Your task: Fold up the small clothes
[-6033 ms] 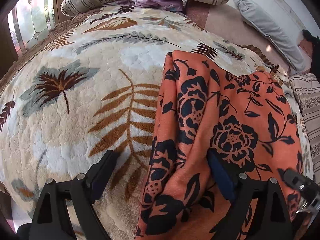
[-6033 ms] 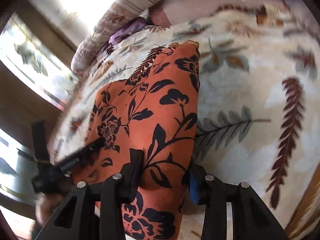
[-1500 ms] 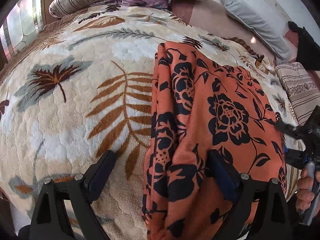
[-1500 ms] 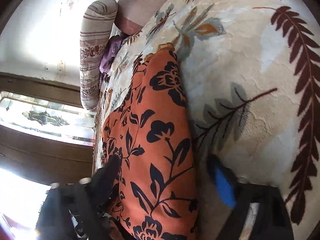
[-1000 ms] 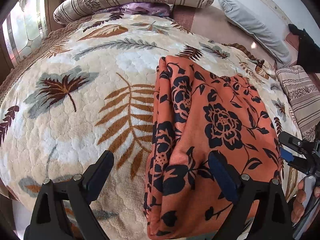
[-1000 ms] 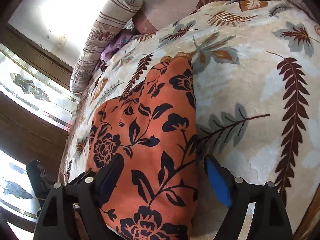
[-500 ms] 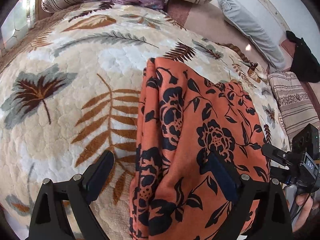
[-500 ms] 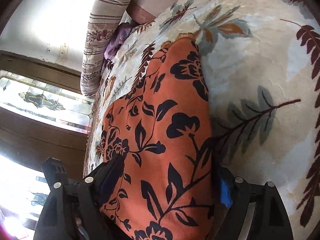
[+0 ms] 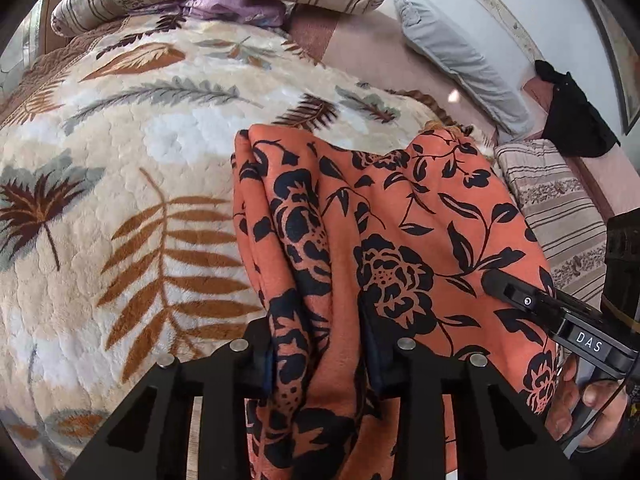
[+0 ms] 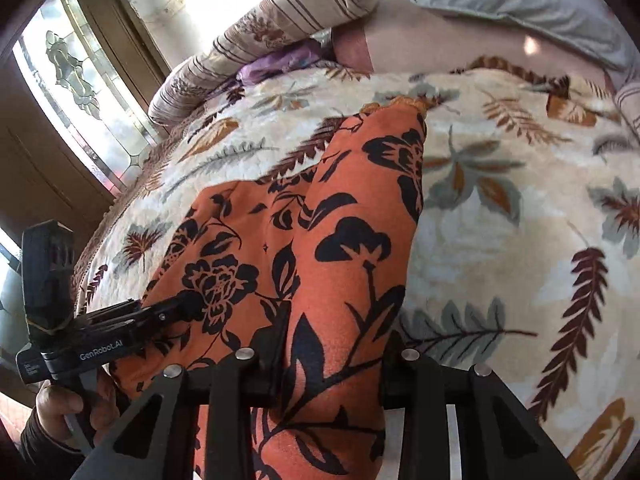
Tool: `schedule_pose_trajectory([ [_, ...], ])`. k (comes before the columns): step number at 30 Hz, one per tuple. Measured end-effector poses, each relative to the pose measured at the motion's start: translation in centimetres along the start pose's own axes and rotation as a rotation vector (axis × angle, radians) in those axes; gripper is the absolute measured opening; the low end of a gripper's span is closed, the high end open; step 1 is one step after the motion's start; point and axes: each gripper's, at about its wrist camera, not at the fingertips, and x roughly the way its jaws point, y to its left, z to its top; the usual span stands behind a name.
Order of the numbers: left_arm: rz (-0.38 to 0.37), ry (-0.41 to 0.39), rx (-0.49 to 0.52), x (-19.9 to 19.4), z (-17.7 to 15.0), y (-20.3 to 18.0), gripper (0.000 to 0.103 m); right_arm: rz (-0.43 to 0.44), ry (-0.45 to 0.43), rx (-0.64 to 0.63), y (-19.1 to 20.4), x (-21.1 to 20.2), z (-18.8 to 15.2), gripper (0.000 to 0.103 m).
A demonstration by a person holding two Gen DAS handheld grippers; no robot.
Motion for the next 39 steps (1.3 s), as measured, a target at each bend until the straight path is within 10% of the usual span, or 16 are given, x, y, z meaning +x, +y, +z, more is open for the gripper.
schedule_pose_trajectory([
  [7,-0.041,-0.086,0.065,1.5,5.1,-7.5,0.043,-0.004,-0.129,0.077,-6.9,-5.3,4.1,0.035],
  [10,0.106,0.033,0.032,7.1,5.9,-7.8,0.083,0.023,-0.024,0.259,-13.6,-1.9,4.3,0.060],
  [14,0.173,0.114,-0.041,9.3,3.3,-5.0,0.084,-0.108,-0.015,0.378,-17.3,-0.7,0.5,0.067],
  [22,0.237,-0.032,0.087,3.9,1.1,-7.0,0.084,0.101,-0.245,0.294,-11.8,-7.1,-2.6,0.081],
  [24,0.310,0.071,0.119,7.2,0.4,-6.4,0.086,0.168,-0.208,0.300,-11.4,-5.3,-3.3,0.102],
  [26,0.290,0.087,0.070,8.0,-0.3,-5.3,0.088,0.141,-0.007,0.378,-12.8,-0.3,-4.2,0.100],
  [34,0.304,0.073,0.094,7.2,-0.1,-5.5,0.089,0.169,-0.161,0.389,-12.7,-3.8,2.3,0.099],
  [39,0.289,0.077,0.083,7.4,-0.1,-5.3,0.092,0.186,0.024,0.596,-19.0,5.3,4.7,0.102],
])
